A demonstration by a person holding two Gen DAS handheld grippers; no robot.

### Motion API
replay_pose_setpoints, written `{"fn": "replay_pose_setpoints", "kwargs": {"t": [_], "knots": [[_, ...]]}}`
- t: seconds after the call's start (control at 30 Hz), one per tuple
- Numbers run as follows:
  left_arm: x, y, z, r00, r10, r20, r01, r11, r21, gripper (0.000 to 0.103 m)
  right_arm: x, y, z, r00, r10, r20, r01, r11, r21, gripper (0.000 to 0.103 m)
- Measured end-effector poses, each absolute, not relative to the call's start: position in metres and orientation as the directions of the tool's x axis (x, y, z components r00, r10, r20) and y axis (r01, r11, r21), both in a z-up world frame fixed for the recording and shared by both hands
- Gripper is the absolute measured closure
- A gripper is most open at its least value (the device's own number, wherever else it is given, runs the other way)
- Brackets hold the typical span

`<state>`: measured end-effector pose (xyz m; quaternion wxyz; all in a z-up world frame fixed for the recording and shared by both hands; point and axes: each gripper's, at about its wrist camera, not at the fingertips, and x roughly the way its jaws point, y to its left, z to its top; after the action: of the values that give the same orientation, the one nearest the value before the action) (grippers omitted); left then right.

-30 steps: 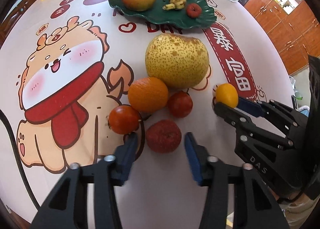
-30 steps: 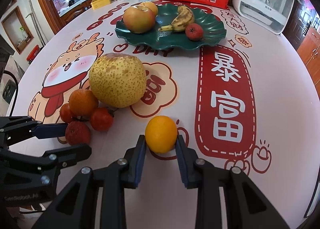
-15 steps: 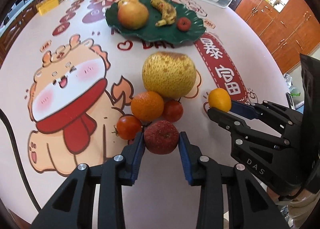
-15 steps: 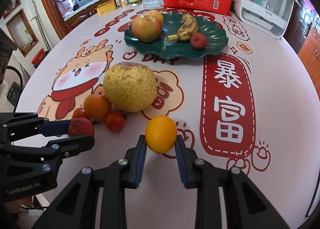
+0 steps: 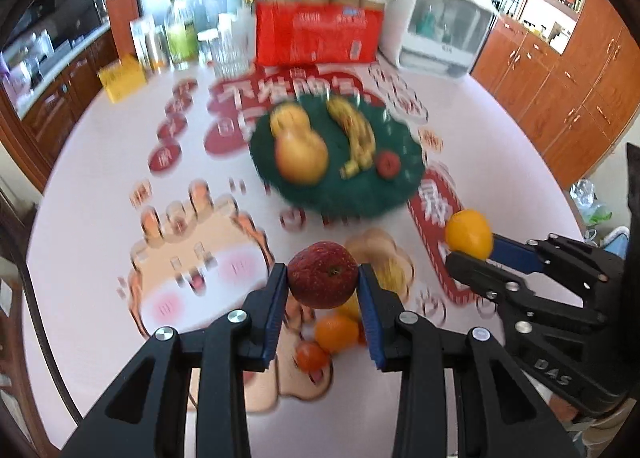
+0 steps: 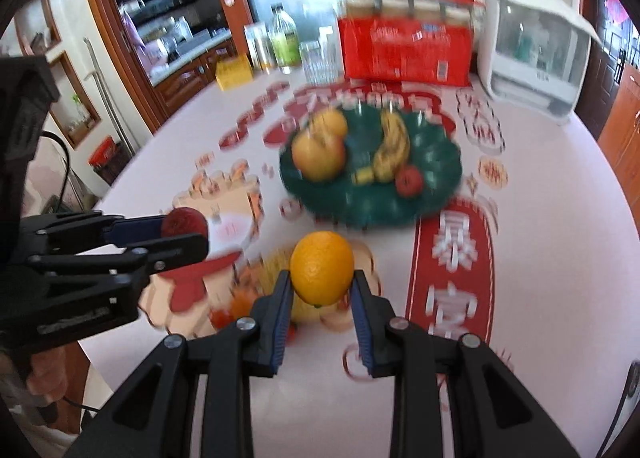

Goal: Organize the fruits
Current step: 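Carry the lychee and small orange onto the green plate and open both grippers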

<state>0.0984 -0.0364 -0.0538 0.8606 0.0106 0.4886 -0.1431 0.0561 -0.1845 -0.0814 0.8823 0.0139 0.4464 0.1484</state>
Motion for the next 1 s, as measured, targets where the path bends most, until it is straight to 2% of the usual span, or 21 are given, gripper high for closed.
{"fn": "replay_pose_setpoints", "kwargs": {"t": [0.33, 0.53, 0.7, 1.0], "knots": [[0.171, -0.044, 0.008, 0.541, -0.248, -0.804, 0.261, 0.958, -0.121, 0.07, 0.117, -0.19, 0.02, 0.678, 0.252, -0.69, -0.286, 0.956, 0.068, 0.074], [0.218, -0.065, 0.023, 0.564, -0.244, -0.789, 0.277, 0.956, -0.098, 0.069, 0.167, -0.206, 0.043, 0.708, 0.189, -0.681, -0.238, 0.971, 0.021, 0.074], [0.26, -0.082, 0.009, 0.526, -0.239, -0.816, 0.277, 0.955, -0.101, 0.069, 0.212, -0.221, 0.018, 0.677, 0.149, -0.721, -0.183, 0.983, 0.031, 0.074], [0.315, -0.104, -0.072, 0.379, -0.206, -0.902, 0.259, 0.959, -0.111, 0.069, 0.26, -0.235, -0.073, 0.539, 0.152, -0.829, -0.145, 0.986, 0.086, 0.074]]}}
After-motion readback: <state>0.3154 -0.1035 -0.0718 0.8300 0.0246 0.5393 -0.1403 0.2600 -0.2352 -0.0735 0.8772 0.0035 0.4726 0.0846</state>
